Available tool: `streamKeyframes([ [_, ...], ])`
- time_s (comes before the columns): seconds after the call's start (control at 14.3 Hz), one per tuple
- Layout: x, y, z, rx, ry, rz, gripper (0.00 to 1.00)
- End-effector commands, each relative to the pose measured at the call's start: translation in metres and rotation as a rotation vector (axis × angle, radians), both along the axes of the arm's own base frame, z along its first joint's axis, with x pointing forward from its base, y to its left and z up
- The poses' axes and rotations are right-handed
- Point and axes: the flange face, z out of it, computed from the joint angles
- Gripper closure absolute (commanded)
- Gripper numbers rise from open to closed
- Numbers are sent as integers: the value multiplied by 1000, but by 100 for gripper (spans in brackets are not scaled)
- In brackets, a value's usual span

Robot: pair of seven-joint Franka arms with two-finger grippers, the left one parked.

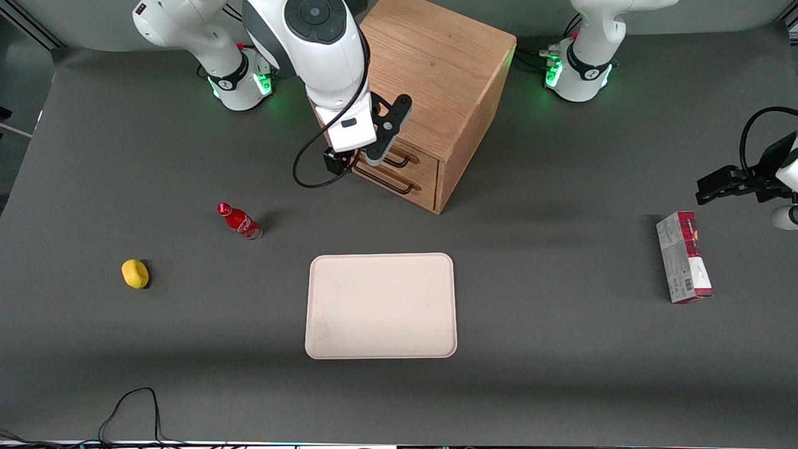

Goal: Open upper drawer

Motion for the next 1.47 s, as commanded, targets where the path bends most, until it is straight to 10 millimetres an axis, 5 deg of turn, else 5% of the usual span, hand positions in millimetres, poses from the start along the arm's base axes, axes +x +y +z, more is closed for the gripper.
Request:
streamKeyframes([
  [0.0,1,-4,2,2,-16,46,0],
  [0.77,0,-12,7,87,82,5,0],
  [1.4,0,-15,-32,75,90,6,0],
])
